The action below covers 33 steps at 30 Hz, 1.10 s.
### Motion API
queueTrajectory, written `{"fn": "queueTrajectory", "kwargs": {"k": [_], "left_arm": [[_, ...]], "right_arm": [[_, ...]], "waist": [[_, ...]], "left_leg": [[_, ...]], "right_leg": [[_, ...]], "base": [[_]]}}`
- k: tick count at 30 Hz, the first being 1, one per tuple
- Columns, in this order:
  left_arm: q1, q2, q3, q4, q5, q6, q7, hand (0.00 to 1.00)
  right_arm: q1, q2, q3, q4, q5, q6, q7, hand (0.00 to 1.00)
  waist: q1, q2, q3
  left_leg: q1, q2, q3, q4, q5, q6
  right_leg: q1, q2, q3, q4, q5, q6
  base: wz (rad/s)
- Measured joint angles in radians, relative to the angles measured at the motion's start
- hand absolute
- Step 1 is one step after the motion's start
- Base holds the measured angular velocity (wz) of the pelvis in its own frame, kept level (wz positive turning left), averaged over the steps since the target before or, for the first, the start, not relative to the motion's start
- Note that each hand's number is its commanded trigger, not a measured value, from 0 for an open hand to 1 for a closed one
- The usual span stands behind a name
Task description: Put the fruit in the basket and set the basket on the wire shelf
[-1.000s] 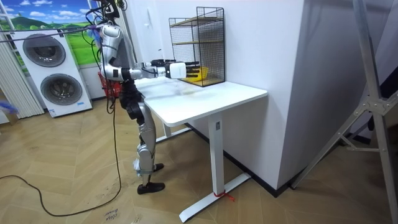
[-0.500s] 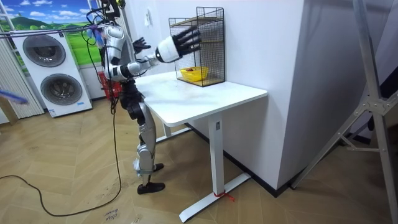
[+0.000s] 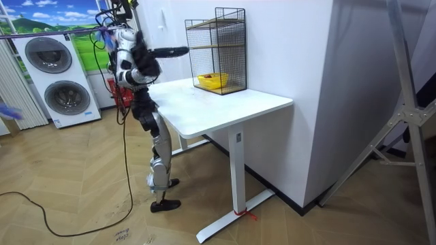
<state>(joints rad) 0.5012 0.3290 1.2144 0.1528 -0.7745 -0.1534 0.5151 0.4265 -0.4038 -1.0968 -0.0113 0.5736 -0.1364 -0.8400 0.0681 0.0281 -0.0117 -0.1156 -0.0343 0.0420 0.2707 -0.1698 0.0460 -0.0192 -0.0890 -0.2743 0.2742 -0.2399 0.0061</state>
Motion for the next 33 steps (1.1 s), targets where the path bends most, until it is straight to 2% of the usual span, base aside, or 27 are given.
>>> {"fn": "queueTrajectory", "kwargs": {"k": [1,2,4,5,7,9,11,13,14,15,16,17,19,20,22,23,25,26,28,29,31,33], "left_arm": [[0.009,0.031,0.003,0.110,-0.029,0.000,0.020,0.00],[0.010,0.046,0.003,0.164,-0.045,0.000,0.028,0.00],[0.016,0.077,0.000,0.366,-0.133,-0.001,0.071,0.00],[0.015,0.078,-0.004,0.406,-0.147,-0.001,0.079,0.00],[0.012,0.077,-0.040,0.565,-0.210,-0.002,0.087,0.00],[0.002,0.072,-0.044,0.694,-0.268,-0.003,0.084,0.00],[-0.004,0.047,-0.051,0.793,-0.291,-0.007,0.079,0.00],[-0.024,-0.009,-0.087,0.867,-0.303,-0.026,0.074,0.00],[-0.029,-0.025,-0.098,0.879,-0.303,-0.027,0.069,0.00],[-0.037,-0.067,-0.124,0.895,-0.302,-0.027,0.055,0.00],[-0.050,-0.096,-0.141,0.928,-0.300,-0.028,0.034,0.00],[-0.057,-0.107,-0.154,0.947,-0.299,-0.027,0.022,0.00],[-0.083,-0.139,-0.240,0.998,-0.239,-0.027,-0.009,0.00],[-0.090,-0.145,-0.268,1.006,-0.210,-0.026,-0.021,0.00],[-0.114,-0.162,-0.378,1.030,-0.060,-0.020,-0.081,0.00],[-0.120,-0.163,-0.408,1.039,-0.014,-0.015,-0.099,0.00],[-0.145,-0.167,-0.539,1.044,0.165,0.026,-0.163,0.00],[-0.155,-0.167,-0.572,1.045,0.199,0.035,-0.180,0.00],[-0.188,-0.177,-0.685,1.045,0.321,0.075,-0.246,0.00],[-0.199,-0.178,-0.710,1.045,0.348,0.087,-0.261,0.00],[-0.251,-0.178,-0.815,1.036,0.486,0.125,-0.315,0.00],[-0.276,-0.181,-0.872,1.019,0.571,0.146,-0.345,0.00]], "right_arm": [[0.008,-0.019,-0.016,0.090,0.027,-0.002,-0.010,0.00],[0.015,-0.027,-0.023,0.135,0.045,-0.002,-0.014,0.00],[0.028,-0.037,-0.025,0.307,0.135,-0.002,-0.025,0.00],[0.028,-0.037,-0.023,0.356,0.154,-0.003,-0.024,0.00],[0.028,-0.036,-0.001,0.580,0.233,-0.006,-0.006,0.00],[0.029,-0.027,0.037,0.734,0.277,-0.006,0.030,0.00],[0.029,-0.010,0.090,0.881,0.301,-0.010,0.071,0.00],[0.024,0.052,0.162,1.047,0.303,-0.018,0.122,0.00],[0.020,0.067,0.177,1.077,0.304,-0.018,0.134,0.00],[0.009,0.097,0.199,1.135,0.303,-0.017,0.157,0.00],[-0.004,0.119,0.223,1.188,0.299,-0.017,0.181,0.00],[-0.011,0.132,0.237,1.209,0.297,-0.017,0.191,0.00],[-0.040,0.180,0.304,1.271,0.279,-0.016,0.242,0.00],[-0.053,0.186,0.331,1.293,0.270,-0.015,0.256,0.00],[-0.113,0.194,0.426,1.355,0.200,0.012,0.310,0.00],[-0.128,0.194,0.453,1.366,0.174,0.020,0.328,0.00],[-0.181,0.195,0.581,1.374,0.043,0.061,0.400,0.00],[-0.193,0.194,0.613,1.372,0.013,0.071,0.418,0.00],[-0.243,0.194,0.711,1.358,-0.116,0.103,0.487,0.00],[-0.256,0.194,0.731,1.353,-0.139,0.111,0.504,0.00],[-0.287,0.200,0.809,1.336,-0.232,0.139,0.575,0.00],[-0.296,0.206,0.859,1.320,-0.315,0.159,0.618,0.00]], "waist": [[-0.001,0.004,-0.0015],[-0.003,0.004,-0.0044],[-0.007,0.004,-0.0068],[-0.011,0.004,-0.0069],[-0.009,-0.001,-0.0080],[-0.008,-0.003,-0.0079],[-0.009,-0.006,-0.0078],[-0.008,-0.014,-0.0081],[-0.007,-0.015,-0.0080],[-0.008,-0.016,-0.0081],[-0.008,-0.017,-0.0081],[-0.009,-0.017,-0.0080],[-0.021,-0.022,-0.0081],[-0.023,-0.024,-0.0081],[-0.026,-0.029,-0.0075],[-0.028,-0.030,-0.0077],[-0.035,-0.032,-0.0065],[-0.032,-0.032,-0.0061],[-0.032,-0.034,-0.0049],[-0.034,-0.036,-0.0029],[-0.050,-0.043,0.0068],[-0.042,-0.049,0.0131]], "left_leg": [[-0.006,0.000,-0.002,0.003,0.000,0.000],[-0.011,0.000,-0.003,0.005,-0.001,0.000],[-0.026,0.000,-0.012,0.013,-0.003,0.000],[-0.033,0.000,-0.017,0.022,-0.006,-0.001],[-0.034,0.000,-0.021,0.029,-0.010,-0.001],[-0.023,0.000,-0.021,0.027,-0.012,-0.002],[-0.016,0.001,-0.021,0.026,-0.016,-0.007],[-0.011,0.004,-0.022,0.028,-0.018,-0.011],[-0.010,0.004,-0.022,0.029,-0.018,-0.012],[-0.005,0.005,-0.022,0.030,-0.020,-0.013],[0.003,0.005,-0.021,0.030,-0.021,-0.013],[0.006,0.005,-0.021,0.031,-0.022,-0.013],[0.013,0.006,-0.026,0.040,-0.028,-0.014],[0.014,0.006,-0.027,0.040,-0.027,-0.014],[0.026,0.005,-0.023,0.034,-0.026,-0.015],[0.029,0.004,-0.020,0.035,-0.026,-0.015],[0.033,0.004,-0.015,0.033,-0.026,-0.013],[0.036,0.004,-0.012,0.030,-0.025,-0.011],[0.055,0.005,0.002,0.015,-0.021,-0.004],[0.059,0.005,0.004,0.012,-0.020,-0.004],[0.070,0.003,-0.002,-0.004,-0.010,-0.003],[0.081,0.005,0.007,-0.020,-0.003,-0.004]], "right_leg": [[-0.003,-0.001,-0.005,0.000,0.000,0.000],[-0.006,-0.001,-0.006,0.001,-0.001,0.000],[-0.012,-0.001,-0.015,0.001,-0.002,0.000],[-0.013,-0.001,-0.023,0.002,-0.003,0.000],[-0.008,-0.001,-0.030,0.002,-0.007,0.001],[0.002,0.000,-0.027,0.001,-0.008,0.001],[0.008,0.001,-0.024,0.000,-0.008,0.000],[0.013,0.003,-0.025,0.001,-0.009,-0.002],[0.015,0.004,-0.025,0.001,-0.009,-0.002],[0.019,0.004,-0.022,0.001,-0.009,-0.002],[0.027,0.005,-0.019,0.001,-0.010,-0.002],[0.030,0.006,-0.017,0.001,-0.010,-0.002],[0.046,0.009,-0.020,-0.006,-0.007,-0.002],[0.047,0.009,-0.021,-0.005,-0.007,-0.002],[0.054,0.007,-0.017,-0.004,-0.005,-0.001],[0.056,0.006,-0.016,-0.003,-0.005,-0.001],[0.057,0.005,-0.012,-0.003,-0.004,0.000],[0.057,0.005,-0.009,-0.003,-0.003,0.000],[0.061,0.006,0.007,-0.004,-0.001,0.000],[0.063,0.006,0.009,-0.005,-0.001,0.001],[0.079,0.010,-0.001,-0.032,0.010,0.001],[0.083,0.016,0.003,-0.040,0.015,-0.001]], "base": [[0.08],[0.12],[0.15],[0.20],[0.13],[-0.02],[-0.02],[0.00],[-0.04],[-0.06],[-0.08],[-0.06],[0.02],[0.03],[-0.05],[-0.05],[-0.05],[-0.13],[-0.20],[-0.09],[0.08],[-0.06]]}}
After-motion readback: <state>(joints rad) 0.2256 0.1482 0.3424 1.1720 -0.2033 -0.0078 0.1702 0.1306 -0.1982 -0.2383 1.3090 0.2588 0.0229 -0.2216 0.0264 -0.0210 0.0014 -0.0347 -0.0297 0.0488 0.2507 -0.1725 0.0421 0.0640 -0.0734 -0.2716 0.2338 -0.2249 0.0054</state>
